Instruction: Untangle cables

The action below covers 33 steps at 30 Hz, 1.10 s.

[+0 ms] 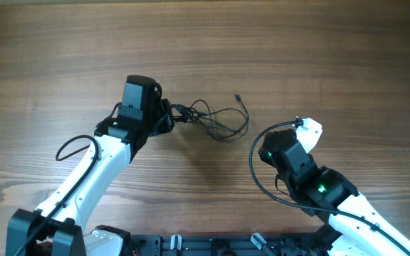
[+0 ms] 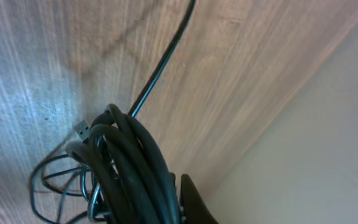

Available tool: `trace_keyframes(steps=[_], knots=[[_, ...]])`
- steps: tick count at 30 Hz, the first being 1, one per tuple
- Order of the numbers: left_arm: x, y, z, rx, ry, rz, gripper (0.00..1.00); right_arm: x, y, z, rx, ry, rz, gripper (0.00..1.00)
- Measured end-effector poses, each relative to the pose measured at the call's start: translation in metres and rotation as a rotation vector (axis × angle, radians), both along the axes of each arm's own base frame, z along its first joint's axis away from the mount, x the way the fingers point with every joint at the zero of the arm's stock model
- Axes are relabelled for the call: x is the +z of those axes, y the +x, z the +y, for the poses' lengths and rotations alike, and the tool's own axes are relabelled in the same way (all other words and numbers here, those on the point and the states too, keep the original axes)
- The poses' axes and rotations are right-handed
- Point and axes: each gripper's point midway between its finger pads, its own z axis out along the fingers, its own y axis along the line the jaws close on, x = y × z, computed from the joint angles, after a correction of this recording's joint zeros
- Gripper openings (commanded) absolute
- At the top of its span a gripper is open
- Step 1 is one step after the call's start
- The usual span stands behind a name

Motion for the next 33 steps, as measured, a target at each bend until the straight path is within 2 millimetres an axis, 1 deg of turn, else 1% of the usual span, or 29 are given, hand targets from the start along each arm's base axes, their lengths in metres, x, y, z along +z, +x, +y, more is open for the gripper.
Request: trace_keyframes(steps=[1,2,3,5,6,7,9,10,14,16,18,20,21,22,23,24,25,26,30,33], knots=[[0.001,0.001,-0.001,-0.002,-0.003,-0.004,0.04,0.005,0.006,0.006,0.031,0.012,-0.033,0.76],[0.001,0.001,-0.001,-0.004,-0.007,-0.006,0.04,0.011,0.011,0.013,0.063,0.022,-0.062,0.85],[0.002,0.001,-0.003,-0.008,-0.012,-0.007,0.04,0.026,0.020,0.032,0.180,0.034,-0.140,0.93],[0.002,0.000,-0.005,-0.017,-0.019,-0.006,0.04,0.045,0.028,0.061,0.407,-0.011,-0.247,1.00],[0.002,0.000,-0.006,-0.021,-0.019,-0.005,0.04,0.048,0.028,0.072,0.508,-0.044,-0.284,1.00],[0.002,-0.001,-0.008,-0.026,-0.020,-0.005,0.04,0.048,0.029,0.082,0.599,-0.085,-0.311,1.00],[0.002,-0.003,-0.014,-0.044,-0.024,-0.004,0.04,0.036,0.033,0.099,0.748,-0.164,-0.338,1.00],[0.002,-0.004,-0.018,-0.054,-0.024,-0.004,0.04,0.027,0.037,0.109,0.819,-0.202,-0.352,1.00],[0.002,-0.010,-0.030,-0.089,-0.024,-0.003,0.04,-0.012,0.047,0.132,0.963,-0.256,-0.340,1.00],[0.002,-0.012,-0.035,-0.104,-0.026,-0.002,0.04,-0.036,0.049,0.138,1.008,-0.274,-0.301,1.00],[0.002,-0.013,-0.037,-0.110,-0.028,-0.001,0.04,-0.051,0.050,0.140,1.040,-0.295,-0.276,1.00],[0.002,-0.013,-0.038,-0.115,-0.033,0.001,0.04,-0.060,0.052,0.143,1.074,-0.320,-0.267,1.00],[0.002,-0.014,-0.038,-0.117,-0.036,0.001,0.04,-0.065,0.054,0.144,1.086,-0.333,-0.262,0.95],[0.002,-0.014,-0.039,-0.120,-0.038,0.002,0.04,-0.069,0.056,0.145,1.097,-0.346,-0.260,0.88],[0.002,-0.014,-0.039,-0.121,-0.040,0.002,0.04,-0.072,0.057,0.146,1.100,-0.353,-0.258,0.70],[0.003,-0.014,-0.040,-0.123,-0.042,0.003,0.04,-0.077,0.060,0.145,1.103,-0.377,-0.256,0.34],[0.003,-0.014,-0.040,-0.124,-0.043,0.003,0.04,-0.079,0.062,0.143,1.095,-0.397,-0.254,0.08],[0.003,-0.014,-0.041,-0.126,-0.046,0.001,0.04,-0.079,0.064,0.142,1.087,-0.402,-0.255,0.04],[0.004,-0.013,-0.042,-0.134,-0.047,-0.005,0.04,-0.072,0.069,0.140,1.007,-0.356,-0.244,0.04],[0.005,-0.011,-0.039,-0.137,-0.041,-0.015,0.04,-0.060,0.070,0.128,0.921,-0.295,-0.208,0.04]])
